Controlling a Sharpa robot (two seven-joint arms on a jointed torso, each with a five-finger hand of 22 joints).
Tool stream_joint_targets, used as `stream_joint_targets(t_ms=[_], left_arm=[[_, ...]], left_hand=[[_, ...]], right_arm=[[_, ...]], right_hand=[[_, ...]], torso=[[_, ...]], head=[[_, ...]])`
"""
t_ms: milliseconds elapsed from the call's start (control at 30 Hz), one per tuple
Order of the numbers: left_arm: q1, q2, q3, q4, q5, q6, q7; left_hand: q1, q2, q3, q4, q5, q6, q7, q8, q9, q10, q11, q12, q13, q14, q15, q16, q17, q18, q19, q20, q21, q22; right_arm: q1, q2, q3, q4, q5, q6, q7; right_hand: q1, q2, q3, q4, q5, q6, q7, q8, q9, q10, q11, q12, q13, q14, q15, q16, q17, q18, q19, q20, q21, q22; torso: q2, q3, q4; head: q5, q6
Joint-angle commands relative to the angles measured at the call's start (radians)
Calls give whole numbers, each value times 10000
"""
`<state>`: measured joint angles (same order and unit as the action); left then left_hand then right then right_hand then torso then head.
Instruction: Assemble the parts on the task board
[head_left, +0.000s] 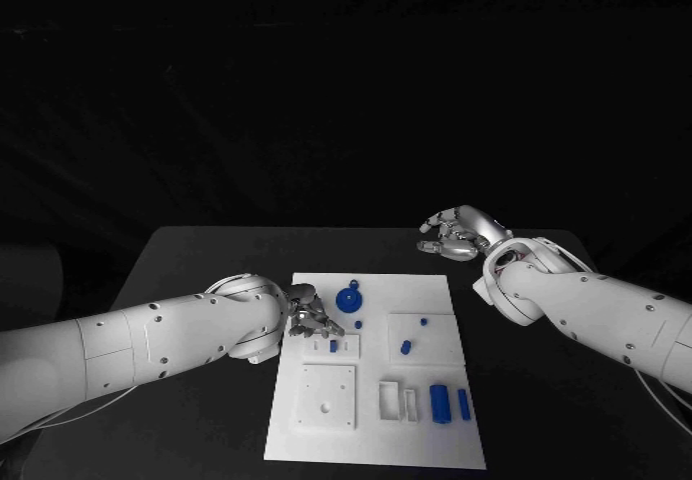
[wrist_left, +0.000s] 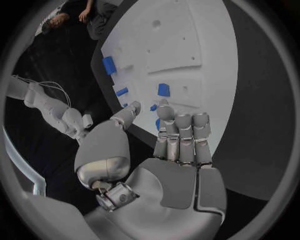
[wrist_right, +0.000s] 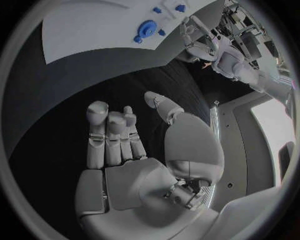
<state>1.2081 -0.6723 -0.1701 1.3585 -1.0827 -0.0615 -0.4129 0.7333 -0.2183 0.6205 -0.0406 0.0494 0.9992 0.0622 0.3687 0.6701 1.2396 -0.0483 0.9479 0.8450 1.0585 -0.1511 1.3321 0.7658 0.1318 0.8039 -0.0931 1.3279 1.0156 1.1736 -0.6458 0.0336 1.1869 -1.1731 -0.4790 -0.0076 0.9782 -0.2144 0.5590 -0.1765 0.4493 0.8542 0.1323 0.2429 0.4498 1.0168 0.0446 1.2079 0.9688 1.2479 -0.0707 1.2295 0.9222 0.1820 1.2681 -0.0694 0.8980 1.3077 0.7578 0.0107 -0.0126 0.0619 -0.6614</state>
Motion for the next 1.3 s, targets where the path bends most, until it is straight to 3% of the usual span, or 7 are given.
stream_joint_targets(t_ms=[33,133,267,667,1133,1300], left_arm=[[-8,13,-92,92,-710,-414,-150],[-73,-7,-164,172,-835,-683,-152],[-274,-104,-185,338,-882,-638,-122],[-504,81,-182,91,-765,-541,-58],[-516,286,-177,-163,-711,-450,-58],[-528,361,-176,-230,-687,-417,-52]], left_hand=[[35,251,-58,-16,10,-39,16,-57,-44,-73,-4,-57,-29,-51,17,-29,-31,-207,-70,-1417,-34,-16],[90,454,-104,-190,176,-30,8,-79,-120,-84,-7,-63,-70,-53,10,-31,-69,-211,-111,-1426,-24,-39],[82,431,-142,-309,232,94,-20,-18,-152,-79,-29,-54,-103,-41,-3,-22,-100,-217,-118,-1435,-8,-64],[-21,412,-123,-326,217,434,-136,211,-159,28,-137,8,-163,38,-94,40,-149,-212,-58,-1480,49,-124],[-34,611,-142,-432,163,485,-166,288,-183,58,-167,37,-199,61,-130,73,-178,-207,-36,-1510,92,-157],[8,814,-168,-587,132,500,-180,335,-207,75,-181,60,-223,72,-146,100,-198,-206,-35,-1530,123,-180]], right_arm=[[-4,-1,2,32,-40,94,39],[-4,-10,2,41,-40,91,36],[-4,-33,2,50,-40,95,30],[-4,-31,2,65,-42,95,32],[-4,-41,2,55,-45,99,30],[-4,-45,2,45,-45,100,31]], right_hand=[[-88,-12,-70,-16,51,-187,269,4,-15,-59,1,62,-15,42,44,16,-15,797,16,-41,-66,145],[-88,-11,-70,-17,53,-187,269,4,-16,-58,1,64,-16,42,45,16,-15,797,17,-41,-66,146],[-88,-11,-70,-17,56,-189,269,4,-16,-58,1,65,-18,43,45,17,-15,797,18,-42,-66,146],[-70,-2,-62,-27,60,-189,269,5,-17,-56,1,71,-23,46,44,18,-14,797,21,-45,-67,146],[-67,3,-62,-31,59,-187,269,8,-18,-52,1,78,-30,51,44,21,-14,797,27,-47,-67,147],[-67,5,-62,-31,59,-186,269,9,-18,-51,1,80,-32,52,44,21,-14,797,28,-48,-66,147]], torso=[[5,10,9],[10,6,3],[5,0,-2],[6,-2,-2],[6,-8,-7],[7,-7,-5]], head=[[4,-24],[13,-31],[16,-17],[14,-16],[-8,-36],[-13,-37]])
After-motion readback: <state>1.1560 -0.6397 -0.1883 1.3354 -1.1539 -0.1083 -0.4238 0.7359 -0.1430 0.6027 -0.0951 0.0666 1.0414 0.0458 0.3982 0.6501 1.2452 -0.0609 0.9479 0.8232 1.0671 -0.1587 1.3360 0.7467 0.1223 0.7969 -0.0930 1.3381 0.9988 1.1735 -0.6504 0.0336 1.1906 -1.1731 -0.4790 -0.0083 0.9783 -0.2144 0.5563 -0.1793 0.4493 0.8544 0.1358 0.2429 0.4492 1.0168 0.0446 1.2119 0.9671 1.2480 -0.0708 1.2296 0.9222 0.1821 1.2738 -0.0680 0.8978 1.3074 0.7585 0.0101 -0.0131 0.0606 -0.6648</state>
